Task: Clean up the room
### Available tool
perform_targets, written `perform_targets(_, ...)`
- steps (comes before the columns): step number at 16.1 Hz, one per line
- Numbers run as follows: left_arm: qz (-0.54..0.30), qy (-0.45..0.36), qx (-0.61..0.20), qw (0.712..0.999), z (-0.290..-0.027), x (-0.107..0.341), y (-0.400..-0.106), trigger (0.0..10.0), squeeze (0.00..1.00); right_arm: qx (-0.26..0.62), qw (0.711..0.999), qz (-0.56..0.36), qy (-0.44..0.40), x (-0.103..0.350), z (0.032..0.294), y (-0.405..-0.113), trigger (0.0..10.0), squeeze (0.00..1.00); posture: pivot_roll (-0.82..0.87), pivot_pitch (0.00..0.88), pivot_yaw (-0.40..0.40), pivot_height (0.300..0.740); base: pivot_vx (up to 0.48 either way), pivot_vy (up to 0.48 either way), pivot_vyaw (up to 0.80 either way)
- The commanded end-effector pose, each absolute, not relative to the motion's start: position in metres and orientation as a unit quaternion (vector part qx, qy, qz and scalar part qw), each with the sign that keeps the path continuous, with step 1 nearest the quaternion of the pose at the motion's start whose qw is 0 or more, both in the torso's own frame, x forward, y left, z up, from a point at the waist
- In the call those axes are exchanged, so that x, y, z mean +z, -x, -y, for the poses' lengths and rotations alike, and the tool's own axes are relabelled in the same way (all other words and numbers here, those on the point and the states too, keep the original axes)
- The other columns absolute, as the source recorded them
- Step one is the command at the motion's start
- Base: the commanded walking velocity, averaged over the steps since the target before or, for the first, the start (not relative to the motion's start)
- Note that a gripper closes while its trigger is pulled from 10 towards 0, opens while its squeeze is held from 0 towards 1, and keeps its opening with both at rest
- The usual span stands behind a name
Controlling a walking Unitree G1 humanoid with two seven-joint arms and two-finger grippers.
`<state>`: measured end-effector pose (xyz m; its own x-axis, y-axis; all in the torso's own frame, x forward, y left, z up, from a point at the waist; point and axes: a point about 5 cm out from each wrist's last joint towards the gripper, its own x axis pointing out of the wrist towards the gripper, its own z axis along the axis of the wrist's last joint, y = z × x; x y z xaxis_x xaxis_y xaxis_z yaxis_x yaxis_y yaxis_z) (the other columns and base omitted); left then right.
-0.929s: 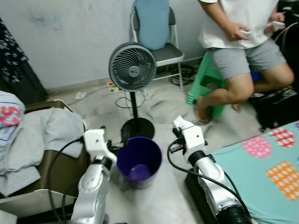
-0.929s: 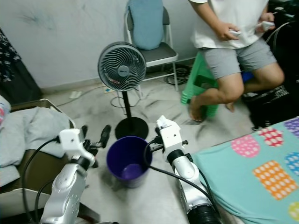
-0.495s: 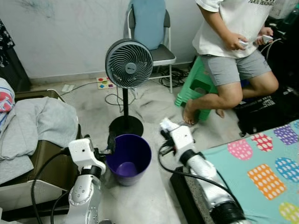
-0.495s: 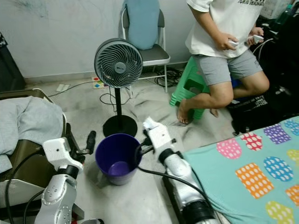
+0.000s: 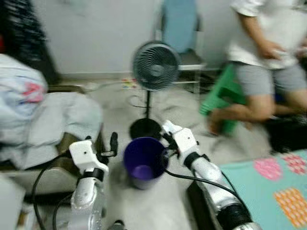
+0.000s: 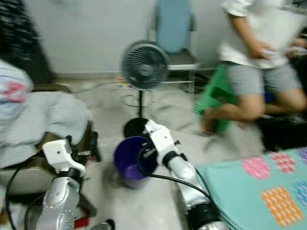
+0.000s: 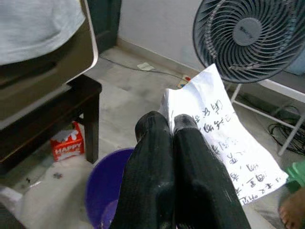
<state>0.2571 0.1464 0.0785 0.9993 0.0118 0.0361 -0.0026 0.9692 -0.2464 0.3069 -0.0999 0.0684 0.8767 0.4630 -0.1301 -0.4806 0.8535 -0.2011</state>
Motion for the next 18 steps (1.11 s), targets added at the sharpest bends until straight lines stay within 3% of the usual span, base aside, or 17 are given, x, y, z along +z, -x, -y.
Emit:
perform_targets(1, 0.015, 0.136, -0.006, 0.991, -0.137, 0.078, -0.26, 10.0, 0.0, 0.232, 0.966, -0.029, 0.114, 0.072, 0.105, -0.309, 10.0, 0.0, 0.06, 0.063, -0.075, 0.74, 0.0, 0.0, 0.42)
perform_targets(7, 0.017, 0.137, -0.013, 0.99, -0.137, 0.079, -0.267, 10.0, 0.0, 0.204, 0.973, -0.024, 0.109, 0.072, 0.11, -0.308, 10.0, 0.0, 0.05, 0.058, -0.048, 0.74, 0.0, 0.0, 0.0)
perform_targets(12, 0.012, 0.125, -0.059, 0.99, -0.131, 0.084, -0.283, 10.0, 0.0, 0.13, 0.986, -0.008, 0.099, 0.081, 0.129, -0.319, 10.0, 0.0, 0.01, 0.039, 0.04, 0.74, 0.0, 0.0, 0.0)
perform_targets(18, 0.013, 0.128, -0.068, 0.989, -0.128, 0.084, -0.287, 10.0, 0.0, 0.118, 0.987, -0.006, 0.108, 0.081, 0.136, -0.32, 10.0, 0.0, 0.01, 0.032, 0.046, 0.74, 0.0, 0.0, 0.13)
